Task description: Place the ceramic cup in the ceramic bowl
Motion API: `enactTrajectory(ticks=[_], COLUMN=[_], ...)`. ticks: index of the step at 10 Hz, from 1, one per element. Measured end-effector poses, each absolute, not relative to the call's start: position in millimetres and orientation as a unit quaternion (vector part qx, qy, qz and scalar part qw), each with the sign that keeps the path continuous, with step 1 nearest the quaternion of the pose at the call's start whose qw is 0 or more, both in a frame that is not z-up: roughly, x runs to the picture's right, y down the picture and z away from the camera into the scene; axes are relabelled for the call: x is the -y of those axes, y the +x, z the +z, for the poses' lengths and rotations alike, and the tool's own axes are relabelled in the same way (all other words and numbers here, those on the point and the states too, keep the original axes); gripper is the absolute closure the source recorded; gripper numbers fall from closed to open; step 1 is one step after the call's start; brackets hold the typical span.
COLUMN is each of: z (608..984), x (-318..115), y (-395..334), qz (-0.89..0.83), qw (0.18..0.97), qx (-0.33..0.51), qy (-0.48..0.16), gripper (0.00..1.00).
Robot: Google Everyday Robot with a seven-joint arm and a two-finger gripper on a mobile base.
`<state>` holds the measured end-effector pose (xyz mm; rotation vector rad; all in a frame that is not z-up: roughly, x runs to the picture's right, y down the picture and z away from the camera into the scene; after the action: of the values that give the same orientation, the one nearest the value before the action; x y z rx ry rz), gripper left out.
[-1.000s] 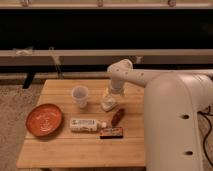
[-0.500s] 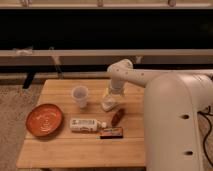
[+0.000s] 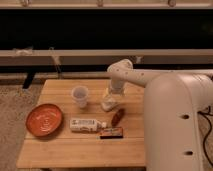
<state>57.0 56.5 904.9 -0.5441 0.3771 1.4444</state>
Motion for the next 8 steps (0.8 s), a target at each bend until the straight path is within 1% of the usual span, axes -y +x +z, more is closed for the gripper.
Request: enactTrajectory(ticks=[6,8], z=[904.4,896.9], x=[-55.5,-46.7], y=[57.0,54.4], qz=[0.649,0.645], qw=[0.701,0.708], qx=[-0.169,-0.161], qy=[-0.244,-0.238], gripper=[0.20,0.20])
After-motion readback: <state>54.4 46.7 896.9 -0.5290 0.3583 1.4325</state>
